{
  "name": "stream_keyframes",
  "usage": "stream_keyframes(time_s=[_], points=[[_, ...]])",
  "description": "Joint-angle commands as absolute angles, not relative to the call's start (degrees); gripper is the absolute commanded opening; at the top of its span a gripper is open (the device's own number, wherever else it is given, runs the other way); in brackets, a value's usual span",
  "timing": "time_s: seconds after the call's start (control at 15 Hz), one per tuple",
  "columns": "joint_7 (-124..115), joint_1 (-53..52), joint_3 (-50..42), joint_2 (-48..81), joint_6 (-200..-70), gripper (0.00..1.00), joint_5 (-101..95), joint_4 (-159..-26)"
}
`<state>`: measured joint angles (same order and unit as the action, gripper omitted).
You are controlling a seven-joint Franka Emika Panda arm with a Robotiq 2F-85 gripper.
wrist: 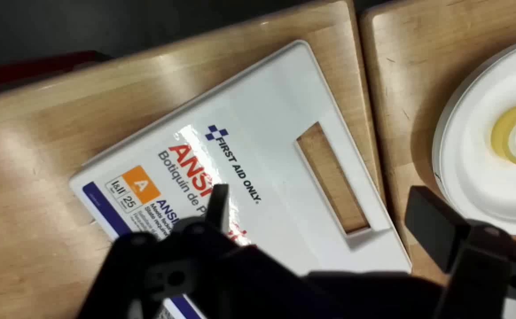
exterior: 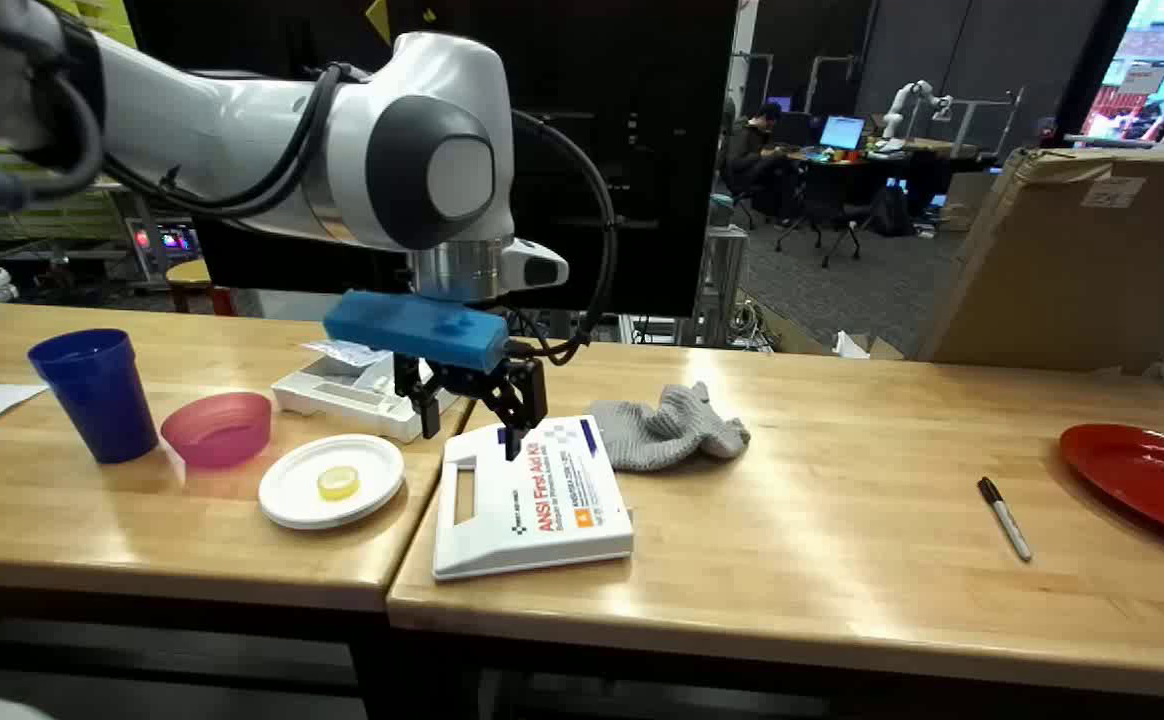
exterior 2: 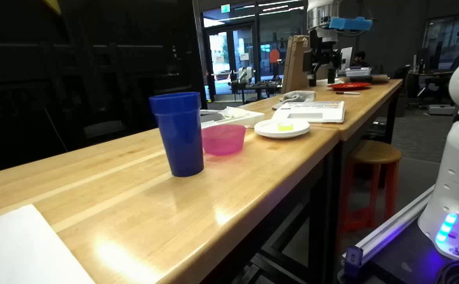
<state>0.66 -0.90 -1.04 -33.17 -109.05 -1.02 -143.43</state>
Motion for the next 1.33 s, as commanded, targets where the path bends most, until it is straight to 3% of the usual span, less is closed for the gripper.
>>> stream_keyframes(time_s=[0.0,0.67,1.27], points=[[0.79,-0.57,-0.74,-33.15,-108.93,1.0,-0.85,-143.32],[3.3,-1.31,-1.4,-33.21,-108.9,1.0,-0.23,-143.39],[21.14,-10.53,-1.62,-34.98,-108.82,1.0,9.28,-145.18]])
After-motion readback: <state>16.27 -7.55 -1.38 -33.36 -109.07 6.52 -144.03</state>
